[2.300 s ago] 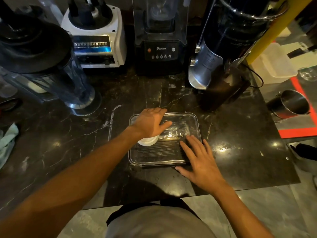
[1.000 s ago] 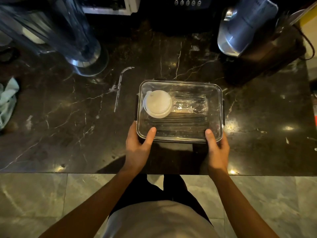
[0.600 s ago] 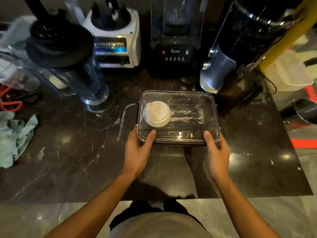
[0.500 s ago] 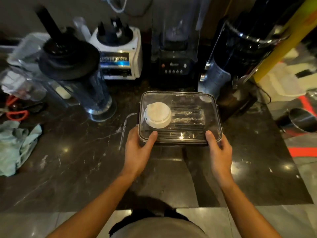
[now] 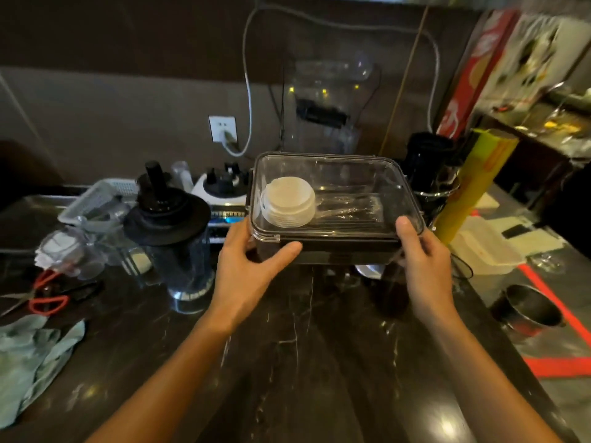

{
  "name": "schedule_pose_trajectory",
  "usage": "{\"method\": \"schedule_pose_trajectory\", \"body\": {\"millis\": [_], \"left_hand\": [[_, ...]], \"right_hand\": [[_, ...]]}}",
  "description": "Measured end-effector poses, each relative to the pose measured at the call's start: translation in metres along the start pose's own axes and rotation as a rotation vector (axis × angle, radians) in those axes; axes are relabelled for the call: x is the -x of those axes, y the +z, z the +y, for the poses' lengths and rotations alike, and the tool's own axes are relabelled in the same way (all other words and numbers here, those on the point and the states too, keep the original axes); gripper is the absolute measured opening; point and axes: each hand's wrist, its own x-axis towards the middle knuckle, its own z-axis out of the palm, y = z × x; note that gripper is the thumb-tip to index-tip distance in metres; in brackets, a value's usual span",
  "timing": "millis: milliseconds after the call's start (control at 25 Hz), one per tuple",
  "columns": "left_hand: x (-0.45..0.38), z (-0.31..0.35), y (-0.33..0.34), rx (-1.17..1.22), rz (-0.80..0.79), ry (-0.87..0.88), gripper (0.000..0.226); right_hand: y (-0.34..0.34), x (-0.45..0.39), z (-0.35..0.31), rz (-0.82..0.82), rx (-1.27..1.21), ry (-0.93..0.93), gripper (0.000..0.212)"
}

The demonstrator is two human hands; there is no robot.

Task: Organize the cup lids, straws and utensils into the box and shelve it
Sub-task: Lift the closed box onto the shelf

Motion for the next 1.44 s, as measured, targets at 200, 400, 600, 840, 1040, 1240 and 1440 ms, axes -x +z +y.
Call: {"method": "schedule_pose_trajectory", "body": {"millis": [200, 400, 600, 840, 1040, 1240, 1440], "left_hand": [[-0.033, 0.048, -0.010, -0.088, 0.075, 0.176, 0.076], [-0.060, 0.094, -0.024, -0.059, 0.103, 0.318, 0.066], [-0.082, 0.147, -0.027, -0.011, 0.207, 0.452, 0.055], [-0.110, 0.191, -0.023, 0.008, 0.230, 0.510, 0.048], [-0.148, 0.235, -0.018, 0.049, 0.232, 0.557, 0.049], [-0.196, 0.261, 0.004, -0.003, 0.233, 0.559, 0.083], [-0.239, 0.277, 0.039, -0.012, 0.167, 0.544, 0.091]], "right_hand": [[0.001, -0.022, -0.063, 0.006, -0.007, -0.130, 0.027], [-0.010, -0.034, -0.121, 0.010, -0.017, -0.263, 0.044], [-0.019, -0.048, -0.164, 0.023, -0.001, -0.395, 0.056], [-0.032, -0.069, -0.213, 0.007, 0.092, -0.492, 0.039], [-0.039, -0.099, -0.242, 0.050, 0.111, -0.569, 0.045], [-0.051, -0.142, -0.263, 0.095, 0.100, -0.604, 0.057], [-0.068, -0.197, -0.272, 0.135, 0.136, -0.604, 0.046]]}}
